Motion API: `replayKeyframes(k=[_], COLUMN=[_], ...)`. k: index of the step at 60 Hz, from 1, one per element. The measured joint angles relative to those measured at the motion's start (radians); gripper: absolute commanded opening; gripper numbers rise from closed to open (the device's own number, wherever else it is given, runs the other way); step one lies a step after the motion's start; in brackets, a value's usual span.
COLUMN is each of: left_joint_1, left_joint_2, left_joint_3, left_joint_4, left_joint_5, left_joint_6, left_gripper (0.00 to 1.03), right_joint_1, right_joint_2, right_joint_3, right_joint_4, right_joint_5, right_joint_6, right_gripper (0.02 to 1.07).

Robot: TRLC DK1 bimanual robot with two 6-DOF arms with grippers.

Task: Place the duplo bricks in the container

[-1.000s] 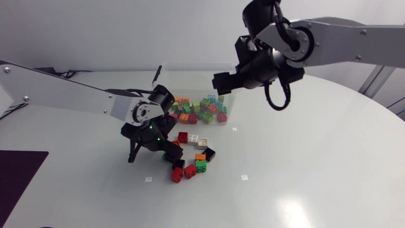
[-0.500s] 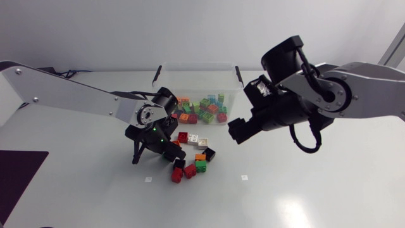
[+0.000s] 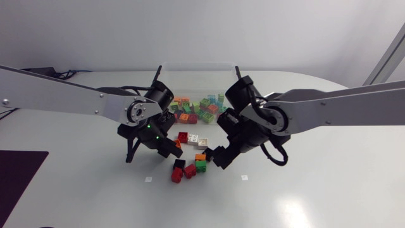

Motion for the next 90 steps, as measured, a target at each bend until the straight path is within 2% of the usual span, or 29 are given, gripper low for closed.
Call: replayKeyframes(k=[26,29,35,44,56,65,81,90], left_joint_1=[-0.002,-0.002,-0.002,-0.002,-0.002,-0.002,-0.002,-0.002], left_joint_2=[-0.232,-0.25,-0.286,-0.319,-0.344,-0.351,-0.351,-0.335], left_joint_3=[-0.05,-0.053,-0.053,-0.053,-0.037,0.0,0.04,0.072], left_joint_4=[0.004,0.003,-0.004,-0.019,-0.03,-0.029,0.06,0.129], left_joint_5=[-0.008,-0.008,-0.007,0.0,0.021,0.037,0.056,0.062], left_joint_6=[0.186,0.204,0.243,0.278,0.303,0.308,0.311,0.311], left_gripper=[0.23,0.23,0.23,0.23,0.23,0.24,0.24,0.24], right_joint_1=[0.031,0.031,0.031,0.032,0.039,0.052,0.058,0.048], right_joint_2=[0.211,0.222,0.248,0.272,0.297,0.314,0.309,0.242], right_joint_3=[0.138,0.151,0.174,0.193,0.22,0.229,0.225,0.195], right_joint_4=[0.021,0.018,0.012,0.005,-0.011,-0.02,-0.028,-0.055], right_joint_5=[0.014,0.022,0.026,0.026,0.026,0.026,0.023,0.011], right_joint_6=[-0.048,-0.052,-0.071,-0.085,-0.094,-0.097,-0.097,-0.096], right_gripper=[0.92,0.87,0.84,0.69,0.59,0.41,0.41,0.4])
